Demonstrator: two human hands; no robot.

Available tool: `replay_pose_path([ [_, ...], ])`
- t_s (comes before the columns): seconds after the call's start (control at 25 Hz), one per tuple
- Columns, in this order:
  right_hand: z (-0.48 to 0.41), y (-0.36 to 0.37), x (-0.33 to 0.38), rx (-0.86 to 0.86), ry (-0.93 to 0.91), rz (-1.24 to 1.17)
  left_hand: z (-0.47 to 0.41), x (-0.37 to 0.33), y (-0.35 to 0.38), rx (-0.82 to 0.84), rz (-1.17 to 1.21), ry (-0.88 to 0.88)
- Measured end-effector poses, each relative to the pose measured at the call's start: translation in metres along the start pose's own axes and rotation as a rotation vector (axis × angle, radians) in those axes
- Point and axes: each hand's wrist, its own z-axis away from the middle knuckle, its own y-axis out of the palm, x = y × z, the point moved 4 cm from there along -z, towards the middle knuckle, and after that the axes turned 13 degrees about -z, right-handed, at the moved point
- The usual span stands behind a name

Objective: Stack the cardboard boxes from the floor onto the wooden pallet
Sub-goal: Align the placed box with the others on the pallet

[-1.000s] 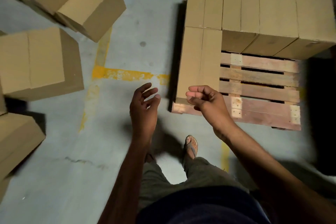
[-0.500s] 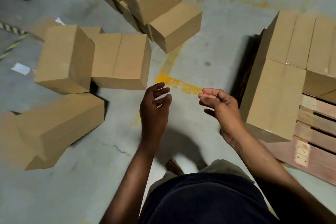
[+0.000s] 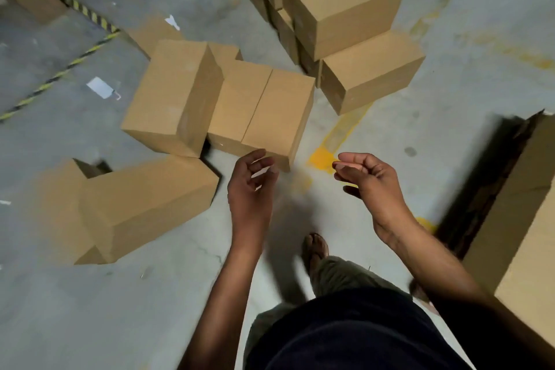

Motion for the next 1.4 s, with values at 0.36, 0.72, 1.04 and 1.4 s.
replay_pose_path([
  [0.36, -0.107, 0.171, 0.024, 0.193, 0.050, 0.111, -0.131, 0.001, -0.085, -0.162, 0.076, -0.092],
  [0.72, -0.205, 0.364, -0.073, 0.093, 0.137, 0.223, -0.337, 0.085, -0.236, -0.140, 0.064, -0.198],
  [1.04, -0.341, 0.510, -0.192, 0.081, 0.215, 0.420, -0.559, 0.222, -0.315, -0.140, -0.345, -0.277],
  [1.4, -0.474, 0.563, -0.330, 0.123, 0.375, 0.448, -0.687, 0.362, -0.320, -0.157, -0.748, -0.317],
])
